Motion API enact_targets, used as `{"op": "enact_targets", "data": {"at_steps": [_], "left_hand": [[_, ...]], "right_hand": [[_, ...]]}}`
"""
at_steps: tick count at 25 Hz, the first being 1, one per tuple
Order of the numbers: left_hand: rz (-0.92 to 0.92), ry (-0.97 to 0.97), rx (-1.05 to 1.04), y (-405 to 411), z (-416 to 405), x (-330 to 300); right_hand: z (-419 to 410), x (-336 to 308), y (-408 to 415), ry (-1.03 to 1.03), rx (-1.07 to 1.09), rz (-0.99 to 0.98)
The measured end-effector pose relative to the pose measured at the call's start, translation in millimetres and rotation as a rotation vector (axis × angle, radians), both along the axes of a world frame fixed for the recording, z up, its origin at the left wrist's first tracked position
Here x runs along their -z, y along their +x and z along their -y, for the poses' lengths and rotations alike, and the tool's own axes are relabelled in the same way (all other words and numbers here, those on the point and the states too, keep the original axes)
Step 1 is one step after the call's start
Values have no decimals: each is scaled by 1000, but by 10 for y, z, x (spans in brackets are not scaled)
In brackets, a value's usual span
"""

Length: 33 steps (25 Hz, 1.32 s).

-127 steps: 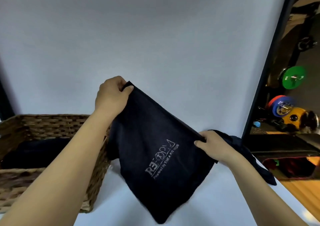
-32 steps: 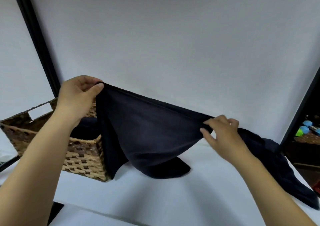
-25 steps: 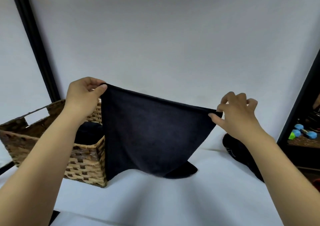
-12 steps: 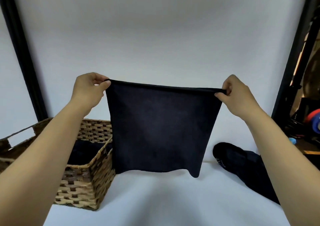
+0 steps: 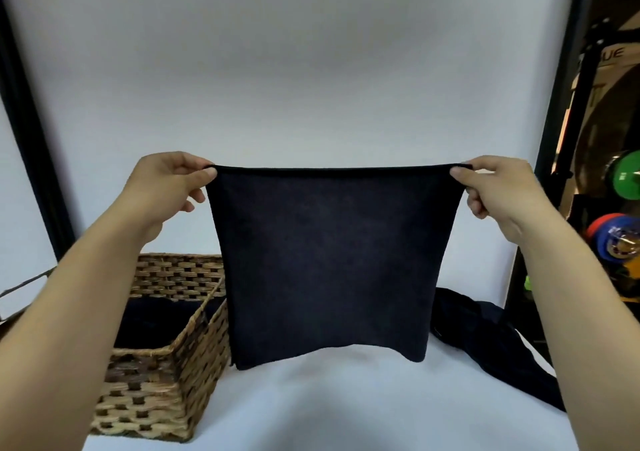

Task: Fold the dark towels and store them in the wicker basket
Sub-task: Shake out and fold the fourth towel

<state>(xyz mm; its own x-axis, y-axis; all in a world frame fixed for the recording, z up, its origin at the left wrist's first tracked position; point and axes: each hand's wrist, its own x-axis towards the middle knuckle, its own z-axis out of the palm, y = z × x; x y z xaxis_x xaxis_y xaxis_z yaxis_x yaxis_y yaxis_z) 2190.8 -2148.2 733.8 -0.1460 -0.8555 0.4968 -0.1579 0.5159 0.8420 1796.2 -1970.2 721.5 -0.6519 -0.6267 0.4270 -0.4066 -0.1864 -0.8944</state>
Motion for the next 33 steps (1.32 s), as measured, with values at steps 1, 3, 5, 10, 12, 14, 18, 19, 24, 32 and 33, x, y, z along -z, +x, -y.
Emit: {"op": "enact_targets", "data": {"at_steps": [1, 3, 5, 10, 12, 14, 18, 19, 24, 32, 33], "left_hand": [[-14, 19, 37, 5, -17, -19], [41, 65, 47, -33, 18, -3], [198, 143, -1, -134, 135, 106], [169, 423, 79, -359, 380, 530], [-4, 401, 146, -434, 376, 482], [-104, 353, 209, -491, 305, 396], [-42, 310, 280, -481, 78, 625], [-43, 319, 310, -475, 7, 821], [161, 389, 420, -183, -534, 2403], [395, 239, 257, 236, -1441, 3398], [382, 229, 247, 231, -1482, 3408]], "right_hand": [[-6, -26, -3, -10, -8, 51], [0, -27, -24, 35, -15, 122], [53, 26, -31, 145, -44, 151], [194, 367, -77, 170, -167, 330], [160, 387, -107, 50, -156, 334], [60, 353, -90, -65, -119, 335], [-267, 663, -35, -90, -31, 387], [-365, 873, -13, -32, 0, 410], [-1030, 2260, 223, 498, 57, 429], [-1579, 2778, 348, 806, 31, 341], [-1598, 2774, 356, 817, 40, 325]]}}
